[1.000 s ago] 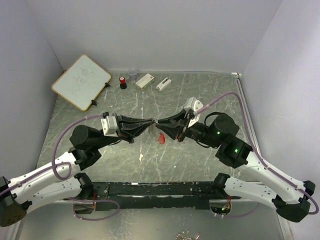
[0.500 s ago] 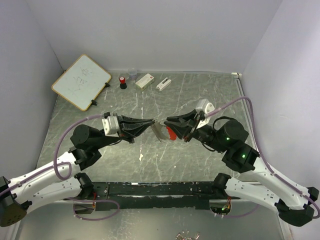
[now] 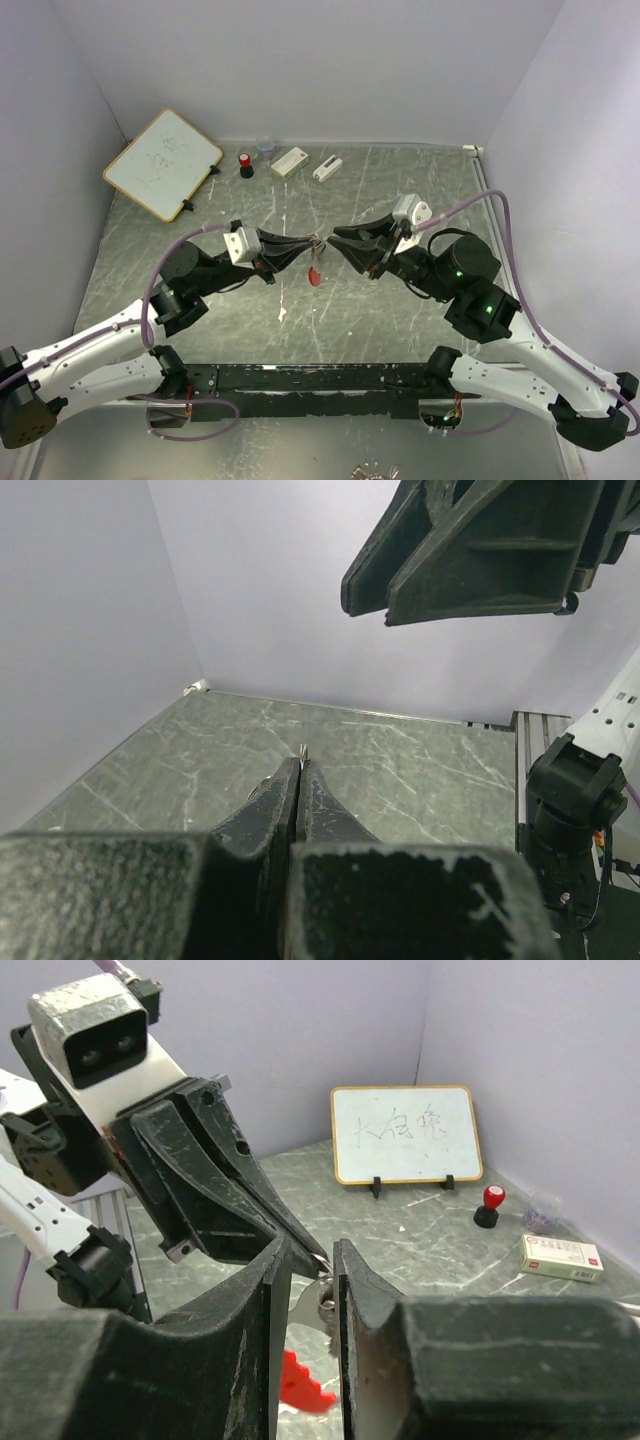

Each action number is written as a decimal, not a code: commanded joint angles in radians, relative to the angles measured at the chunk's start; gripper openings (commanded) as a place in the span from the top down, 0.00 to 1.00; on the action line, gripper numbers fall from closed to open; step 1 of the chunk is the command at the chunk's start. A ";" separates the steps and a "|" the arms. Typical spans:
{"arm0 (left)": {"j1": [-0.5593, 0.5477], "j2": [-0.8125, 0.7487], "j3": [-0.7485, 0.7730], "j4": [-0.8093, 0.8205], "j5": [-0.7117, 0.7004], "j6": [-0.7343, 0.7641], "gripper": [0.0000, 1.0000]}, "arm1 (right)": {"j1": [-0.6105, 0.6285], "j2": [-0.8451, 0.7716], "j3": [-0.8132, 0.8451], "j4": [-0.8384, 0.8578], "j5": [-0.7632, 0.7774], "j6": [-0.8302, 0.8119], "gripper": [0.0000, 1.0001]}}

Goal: Remove the keys from the keyring

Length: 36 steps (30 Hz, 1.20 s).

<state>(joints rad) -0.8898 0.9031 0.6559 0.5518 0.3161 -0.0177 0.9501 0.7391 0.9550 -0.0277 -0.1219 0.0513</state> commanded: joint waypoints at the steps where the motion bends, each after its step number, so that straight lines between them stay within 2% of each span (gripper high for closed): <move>1: 0.007 -0.073 0.046 -0.031 -0.017 0.010 0.93 | -0.002 -0.009 0.030 0.017 0.045 -0.030 0.76; 6: 0.007 -0.140 0.019 -0.028 0.063 -0.014 0.93 | -0.003 -0.019 -0.001 0.006 0.150 -0.022 0.76; 13: 0.008 -0.142 0.015 0.038 0.214 -0.016 0.93 | -0.003 0.004 -0.050 0.008 0.074 0.023 0.77; 22: 0.014 -0.117 0.031 0.056 0.218 -0.013 0.93 | -0.002 0.017 -0.117 0.099 -0.090 0.050 0.76; 30: 0.020 -0.129 -0.020 0.124 0.120 -0.020 0.93 | -0.002 -0.009 -0.127 0.097 -0.109 0.067 0.75; 36: 0.021 -0.112 -0.033 0.166 0.106 -0.027 0.93 | -0.002 0.008 -0.122 0.106 -0.122 0.081 0.74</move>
<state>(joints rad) -0.8772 0.7891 0.6281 0.6239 0.4545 -0.0319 0.9501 0.7414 0.8284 0.0479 -0.2218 0.1162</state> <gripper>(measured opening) 0.075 0.254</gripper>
